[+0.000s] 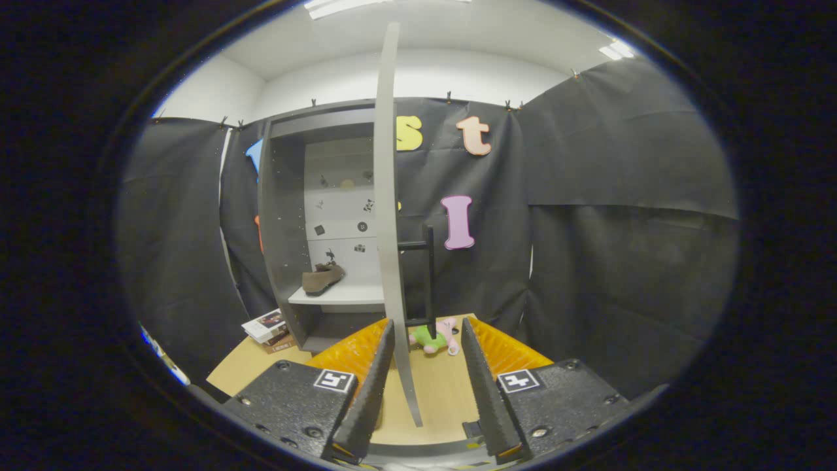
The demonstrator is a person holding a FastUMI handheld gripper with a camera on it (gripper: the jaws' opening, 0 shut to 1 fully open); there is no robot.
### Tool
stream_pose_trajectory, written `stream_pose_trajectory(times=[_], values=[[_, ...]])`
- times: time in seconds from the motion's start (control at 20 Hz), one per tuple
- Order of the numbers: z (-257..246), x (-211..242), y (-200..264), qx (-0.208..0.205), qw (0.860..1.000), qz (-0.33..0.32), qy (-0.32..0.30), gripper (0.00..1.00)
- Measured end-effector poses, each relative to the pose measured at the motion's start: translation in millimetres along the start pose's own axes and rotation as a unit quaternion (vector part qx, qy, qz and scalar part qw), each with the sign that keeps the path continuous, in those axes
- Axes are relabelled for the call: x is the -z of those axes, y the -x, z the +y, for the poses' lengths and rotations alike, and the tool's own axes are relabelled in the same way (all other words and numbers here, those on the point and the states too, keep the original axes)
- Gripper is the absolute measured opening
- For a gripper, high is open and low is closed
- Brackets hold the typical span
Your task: Open the shoe cabinet door, grab the shoes and put them into the shoe cabinet, then close the shoe cabinet door.
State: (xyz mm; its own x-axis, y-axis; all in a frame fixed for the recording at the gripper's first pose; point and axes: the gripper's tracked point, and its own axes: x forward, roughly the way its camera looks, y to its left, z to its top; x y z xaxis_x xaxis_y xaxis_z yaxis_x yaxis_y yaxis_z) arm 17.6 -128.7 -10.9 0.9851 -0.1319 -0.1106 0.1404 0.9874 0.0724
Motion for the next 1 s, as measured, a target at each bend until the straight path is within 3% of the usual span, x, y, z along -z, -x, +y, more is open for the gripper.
stream_pose_trajectory(times=[0.25,0.5,1.0], values=[[45.7,37.2,19.5,-0.024,1.0,-0.002,-0.002,0.9],[103.3,100.3,5.8,-0.063,0.997,0.032,-0.003,0.98],[181.1,264.5,-81.3,-0.124,0.98,0.15,0.029,0.99]])
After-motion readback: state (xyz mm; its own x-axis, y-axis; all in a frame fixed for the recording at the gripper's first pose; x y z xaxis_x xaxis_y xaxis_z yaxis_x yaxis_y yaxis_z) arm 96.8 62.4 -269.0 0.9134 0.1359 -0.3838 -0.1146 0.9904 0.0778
